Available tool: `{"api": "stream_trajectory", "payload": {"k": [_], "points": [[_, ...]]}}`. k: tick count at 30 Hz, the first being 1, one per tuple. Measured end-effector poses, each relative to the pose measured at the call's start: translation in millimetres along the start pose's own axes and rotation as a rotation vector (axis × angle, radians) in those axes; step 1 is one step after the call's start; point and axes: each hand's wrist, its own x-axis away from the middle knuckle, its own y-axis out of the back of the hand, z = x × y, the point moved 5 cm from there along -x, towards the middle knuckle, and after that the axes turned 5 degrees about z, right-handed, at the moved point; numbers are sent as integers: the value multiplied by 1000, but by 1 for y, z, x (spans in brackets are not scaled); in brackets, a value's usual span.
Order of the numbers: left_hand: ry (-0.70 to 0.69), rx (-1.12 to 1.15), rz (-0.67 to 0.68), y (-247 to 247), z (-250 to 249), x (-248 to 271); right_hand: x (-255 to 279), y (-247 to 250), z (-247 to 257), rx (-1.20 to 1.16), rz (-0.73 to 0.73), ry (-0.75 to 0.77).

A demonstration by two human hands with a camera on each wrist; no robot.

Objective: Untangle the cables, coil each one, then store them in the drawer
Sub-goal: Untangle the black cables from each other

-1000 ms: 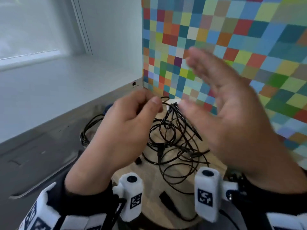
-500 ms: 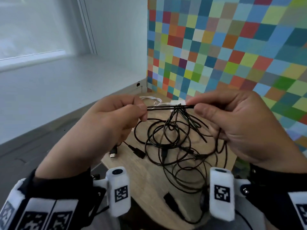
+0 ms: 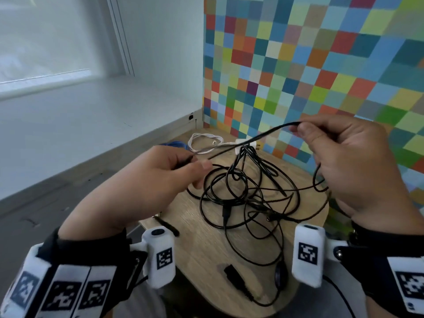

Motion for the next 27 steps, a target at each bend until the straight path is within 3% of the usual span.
{"api": "stream_trajectory", "payload": {"k": [2, 4, 7, 10, 13, 16, 21, 27], "points": [[-2, 47, -43, 4, 0, 1, -1, 3, -6, 206, 57, -18], [-29, 230, -63, 5, -4, 2, 1, -3, -15, 363, 219, -99], [-41, 317, -10, -7, -14, 0, 5, -13, -17, 471, 300, -119], [-37, 86, 29, -25, -23, -1, 10, -28, 10, 335, 305, 5], [-91, -73, 33, -39, -35, 0, 21, -52, 26, 174, 413, 81], [-109, 40, 64, -42, -36, -2, 24, -68, 20, 5, 481, 27], [-106, 159, 84, -30, -29, 0, 17, -56, 16, -166, 431, -47], [-107, 149, 134, -40, -27, 1, 22, -62, 28, -66, 452, 51]]}}
